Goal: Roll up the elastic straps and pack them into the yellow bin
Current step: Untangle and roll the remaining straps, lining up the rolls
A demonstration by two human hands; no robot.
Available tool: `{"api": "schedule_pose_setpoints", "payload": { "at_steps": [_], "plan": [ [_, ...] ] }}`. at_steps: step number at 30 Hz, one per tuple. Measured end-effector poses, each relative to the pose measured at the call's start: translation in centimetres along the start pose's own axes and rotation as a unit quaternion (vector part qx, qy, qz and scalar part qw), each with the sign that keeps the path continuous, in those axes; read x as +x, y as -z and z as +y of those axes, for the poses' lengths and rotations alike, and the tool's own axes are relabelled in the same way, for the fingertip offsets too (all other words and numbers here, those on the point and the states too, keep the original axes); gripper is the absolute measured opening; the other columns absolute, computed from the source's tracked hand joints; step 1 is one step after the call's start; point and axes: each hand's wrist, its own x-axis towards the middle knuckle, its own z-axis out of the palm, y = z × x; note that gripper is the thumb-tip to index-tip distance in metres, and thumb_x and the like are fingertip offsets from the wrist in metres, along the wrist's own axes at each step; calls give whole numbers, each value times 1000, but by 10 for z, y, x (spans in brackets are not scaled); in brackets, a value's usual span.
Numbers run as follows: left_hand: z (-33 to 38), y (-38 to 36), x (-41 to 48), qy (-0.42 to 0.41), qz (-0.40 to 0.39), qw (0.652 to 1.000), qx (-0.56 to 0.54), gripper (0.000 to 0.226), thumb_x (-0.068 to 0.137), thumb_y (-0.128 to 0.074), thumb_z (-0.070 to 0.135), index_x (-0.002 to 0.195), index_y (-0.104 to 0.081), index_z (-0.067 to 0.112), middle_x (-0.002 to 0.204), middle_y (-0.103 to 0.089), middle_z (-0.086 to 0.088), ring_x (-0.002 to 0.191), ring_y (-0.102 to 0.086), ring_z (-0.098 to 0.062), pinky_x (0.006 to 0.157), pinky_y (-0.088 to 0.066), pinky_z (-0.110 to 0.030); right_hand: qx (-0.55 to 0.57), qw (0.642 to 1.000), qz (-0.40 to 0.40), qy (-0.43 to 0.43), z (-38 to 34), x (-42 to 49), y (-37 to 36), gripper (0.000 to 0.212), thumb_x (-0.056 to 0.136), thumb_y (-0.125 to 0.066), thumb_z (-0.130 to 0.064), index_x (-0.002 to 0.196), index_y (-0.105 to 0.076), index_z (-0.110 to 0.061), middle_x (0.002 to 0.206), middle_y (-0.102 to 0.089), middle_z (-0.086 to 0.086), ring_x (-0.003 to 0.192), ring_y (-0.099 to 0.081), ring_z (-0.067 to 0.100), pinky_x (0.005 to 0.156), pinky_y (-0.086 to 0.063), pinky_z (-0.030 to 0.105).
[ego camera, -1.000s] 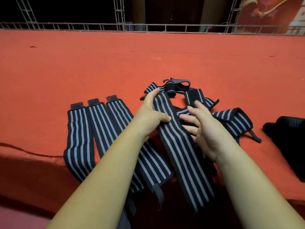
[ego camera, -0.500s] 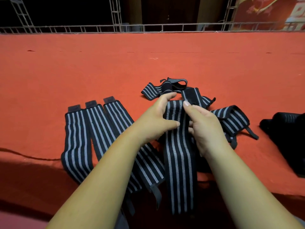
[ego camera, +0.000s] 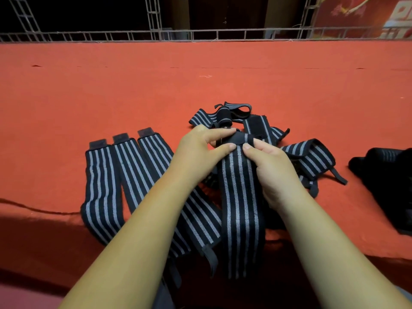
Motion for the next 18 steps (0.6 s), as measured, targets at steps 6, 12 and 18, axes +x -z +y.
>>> {"api": "schedule_pose_setpoints", "payload": {
  "at_steps": [6, 12, 18],
  "plan": [
    [-14, 1, 0, -185, 38, 969, 162, 29, 101, -71, 42, 124, -82, 28, 110, -59, 7, 107, -58, -21, 81, -57, -48, -4, 1000, -16, -24, 1, -1, 2, 25, 111, -56, -11, 115, -80, -17, 108, -84, 5, 103, -81, 18, 89, -63, 31],
    [-13, -2, -6, -242, 73, 942, 221, 24, 102, -65, 33, 109, -84, 20, 103, -65, 7, 78, -65, -20, 60, -56, -41, -31, 998, -41, -22, 1, -2, 4, 40, 109, -58, -11, 89, -89, -27, 101, -85, 6, 97, -82, 20, 84, -63, 30],
    [-10, 0, -4, -196, 88, 956, 199, 21, 98, -62, 26, 89, -77, 14, 96, -62, 4, 81, -64, -21, 68, -56, -43, -96, 994, -51, -19, -1, -5, 5, 25, 107, -57, -11, 115, -81, -9, 109, -83, 12, 110, -78, 33, 98, -59, 41]
  ]
}}
